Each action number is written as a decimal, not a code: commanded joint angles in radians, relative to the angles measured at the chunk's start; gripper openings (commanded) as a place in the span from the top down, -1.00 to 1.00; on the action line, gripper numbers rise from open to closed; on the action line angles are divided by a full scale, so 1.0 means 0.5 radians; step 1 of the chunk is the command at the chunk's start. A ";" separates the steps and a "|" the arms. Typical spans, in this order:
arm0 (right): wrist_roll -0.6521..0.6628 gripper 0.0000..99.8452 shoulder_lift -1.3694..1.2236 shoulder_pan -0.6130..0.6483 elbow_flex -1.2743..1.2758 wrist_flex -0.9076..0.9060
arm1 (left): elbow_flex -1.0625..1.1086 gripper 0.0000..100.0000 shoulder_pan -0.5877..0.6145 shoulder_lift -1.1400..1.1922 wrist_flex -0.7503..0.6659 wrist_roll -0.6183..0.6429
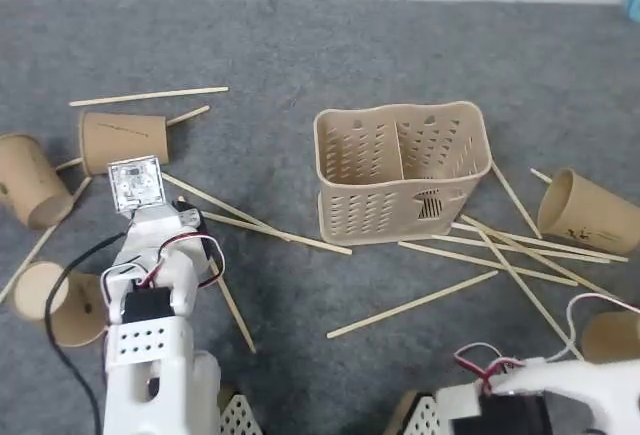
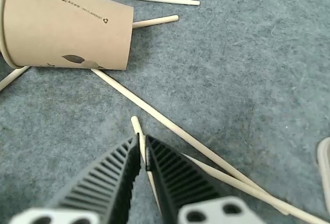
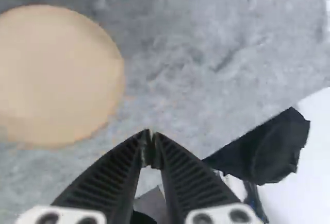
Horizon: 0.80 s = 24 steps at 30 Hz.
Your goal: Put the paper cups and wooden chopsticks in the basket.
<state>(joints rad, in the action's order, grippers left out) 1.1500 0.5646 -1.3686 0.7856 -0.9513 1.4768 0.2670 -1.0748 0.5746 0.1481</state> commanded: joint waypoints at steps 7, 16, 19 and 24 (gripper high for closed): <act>-0.374 0.98 -0.189 0.226 -0.147 0.032 | -0.038 0.97 -0.003 0.009 -0.043 -0.021; -0.669 0.98 -0.075 0.732 -0.288 -0.278 | -0.038 0.97 0.000 0.009 -0.043 -0.021; -0.786 0.98 -0.091 0.907 -0.313 -0.195 | -0.038 0.97 0.003 0.009 -0.043 -0.021; -0.973 0.98 -0.069 1.125 -0.328 -0.097 | -0.038 0.97 0.003 0.009 -0.043 -0.021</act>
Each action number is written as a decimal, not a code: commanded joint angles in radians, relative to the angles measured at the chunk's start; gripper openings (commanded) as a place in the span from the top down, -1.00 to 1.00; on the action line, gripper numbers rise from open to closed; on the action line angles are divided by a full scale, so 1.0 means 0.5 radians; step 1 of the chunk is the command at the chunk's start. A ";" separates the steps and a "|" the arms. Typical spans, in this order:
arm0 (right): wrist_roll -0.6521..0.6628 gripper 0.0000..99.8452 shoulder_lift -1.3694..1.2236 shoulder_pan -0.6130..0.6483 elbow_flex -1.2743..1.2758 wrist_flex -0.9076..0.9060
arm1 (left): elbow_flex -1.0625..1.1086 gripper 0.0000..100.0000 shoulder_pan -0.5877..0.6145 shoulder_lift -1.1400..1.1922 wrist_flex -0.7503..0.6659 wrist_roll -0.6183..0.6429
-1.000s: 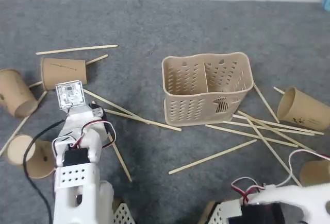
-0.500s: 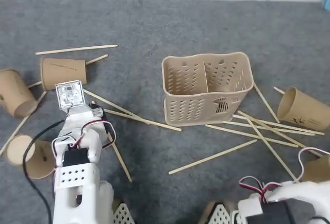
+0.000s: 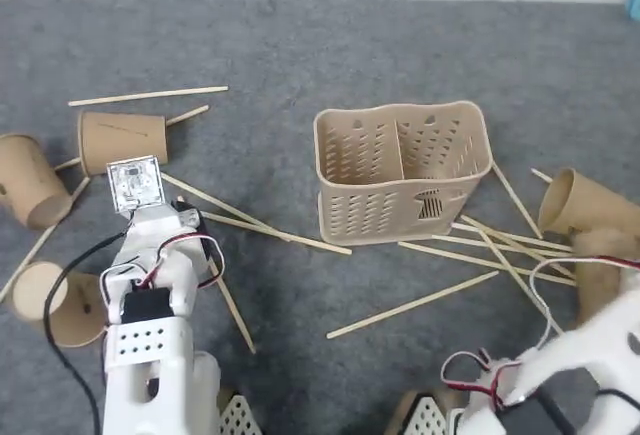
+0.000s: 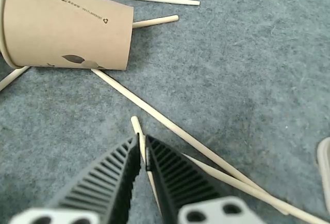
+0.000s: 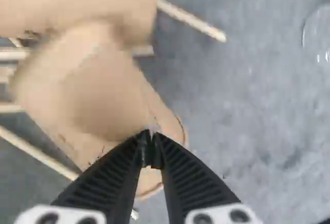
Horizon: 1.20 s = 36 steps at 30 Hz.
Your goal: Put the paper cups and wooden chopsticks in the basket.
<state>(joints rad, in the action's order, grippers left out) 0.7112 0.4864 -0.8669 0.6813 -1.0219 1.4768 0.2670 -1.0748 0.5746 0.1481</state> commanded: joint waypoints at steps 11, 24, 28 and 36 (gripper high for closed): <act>-0.025 0.98 0.287 -0.002 -0.316 -0.462 | -0.038 0.97 0.003 0.009 -0.043 -0.021; 0.436 0.98 0.327 -0.489 0.344 -0.394 | -0.038 0.97 0.003 0.009 -0.043 -0.021; 0.157 0.98 0.315 -0.425 0.562 0.041 | -0.038 0.97 0.000 0.009 -0.043 -0.021; -0.420 0.98 0.333 -0.002 0.868 0.532 | -0.038 0.97 0.003 0.009 -0.043 -0.021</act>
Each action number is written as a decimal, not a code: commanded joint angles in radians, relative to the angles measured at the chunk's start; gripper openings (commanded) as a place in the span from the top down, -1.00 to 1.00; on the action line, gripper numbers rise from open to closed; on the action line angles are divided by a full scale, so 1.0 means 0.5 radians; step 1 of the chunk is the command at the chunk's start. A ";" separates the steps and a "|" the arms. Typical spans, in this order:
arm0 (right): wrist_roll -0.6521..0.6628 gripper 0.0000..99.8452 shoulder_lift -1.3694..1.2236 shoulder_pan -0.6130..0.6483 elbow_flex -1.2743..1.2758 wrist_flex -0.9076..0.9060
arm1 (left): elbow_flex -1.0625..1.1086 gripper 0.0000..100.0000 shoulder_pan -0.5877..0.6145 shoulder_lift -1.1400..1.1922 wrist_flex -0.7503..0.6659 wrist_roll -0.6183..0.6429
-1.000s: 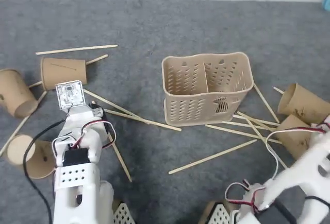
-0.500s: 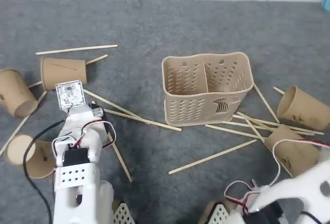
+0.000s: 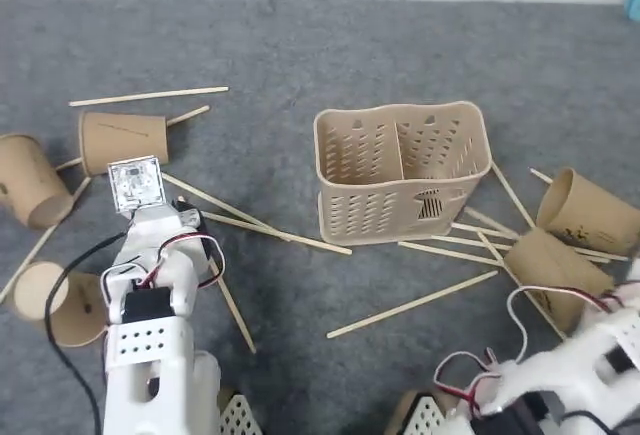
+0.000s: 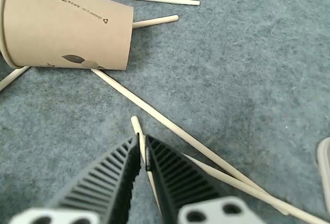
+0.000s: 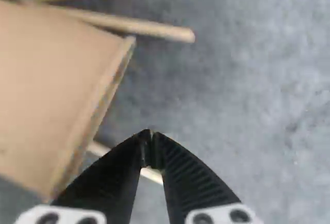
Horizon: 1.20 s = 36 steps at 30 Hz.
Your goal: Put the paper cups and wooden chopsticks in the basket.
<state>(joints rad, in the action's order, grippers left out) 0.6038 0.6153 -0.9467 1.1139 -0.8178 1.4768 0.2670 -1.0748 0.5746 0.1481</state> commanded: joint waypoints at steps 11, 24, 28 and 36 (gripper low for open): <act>-0.988 0.98 0.078 0.879 -0.077 0.364 | -0.038 0.97 0.003 0.009 -0.049 -0.021; -1.181 0.98 0.054 1.422 -0.304 0.818 | -0.038 0.97 0.000 0.009 -0.049 -0.101; -1.169 0.98 0.002 1.481 -0.304 1.094 | -0.038 0.97 0.000 0.009 -0.049 -0.101; -1.163 0.98 -0.729 1.576 -0.586 1.330 | -0.038 0.97 0.000 0.009 -0.049 -0.101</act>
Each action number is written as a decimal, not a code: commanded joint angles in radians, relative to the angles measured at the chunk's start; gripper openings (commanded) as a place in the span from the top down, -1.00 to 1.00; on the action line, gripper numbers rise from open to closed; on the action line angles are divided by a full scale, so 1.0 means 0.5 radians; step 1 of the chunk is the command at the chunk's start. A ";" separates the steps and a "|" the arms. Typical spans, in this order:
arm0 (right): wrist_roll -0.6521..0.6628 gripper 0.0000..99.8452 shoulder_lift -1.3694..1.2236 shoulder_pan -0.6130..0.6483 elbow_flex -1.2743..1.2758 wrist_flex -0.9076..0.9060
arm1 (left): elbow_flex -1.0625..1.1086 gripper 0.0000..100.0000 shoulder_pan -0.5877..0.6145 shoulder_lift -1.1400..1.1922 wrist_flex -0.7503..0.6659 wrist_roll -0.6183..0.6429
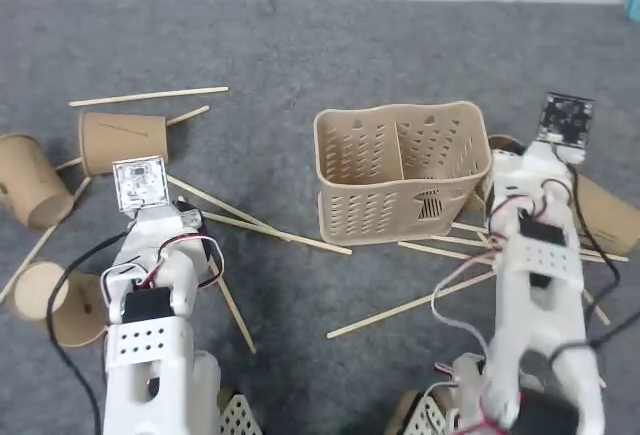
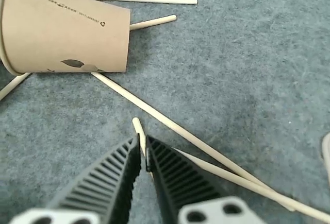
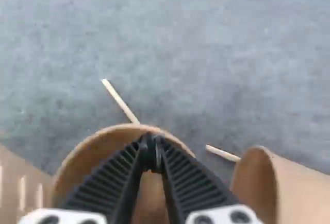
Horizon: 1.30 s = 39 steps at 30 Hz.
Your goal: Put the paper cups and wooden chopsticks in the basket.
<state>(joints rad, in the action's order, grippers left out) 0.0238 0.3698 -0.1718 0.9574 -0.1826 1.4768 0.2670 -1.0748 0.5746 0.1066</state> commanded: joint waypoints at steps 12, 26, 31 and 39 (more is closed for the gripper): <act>-0.006 0.73 -0.446 -0.005 -1.452 -1.438 | -0.038 0.97 0.000 0.009 -0.055 -0.021; 0.166 0.71 -0.376 -0.149 -1.654 -1.984 | -0.038 0.97 0.000 0.009 -0.055 -0.021; 0.166 0.71 -0.514 -0.140 -1.559 -1.840 | -0.038 0.97 0.003 0.009 -0.055 -0.021; 0.150 0.72 -0.836 -0.121 -1.562 -1.717 | -0.038 0.97 0.003 0.009 -0.055 -0.021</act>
<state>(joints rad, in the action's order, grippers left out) 0.0913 -0.0322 -0.2348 0.1887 -1.0863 1.4768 0.2670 -1.0748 0.5746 0.1066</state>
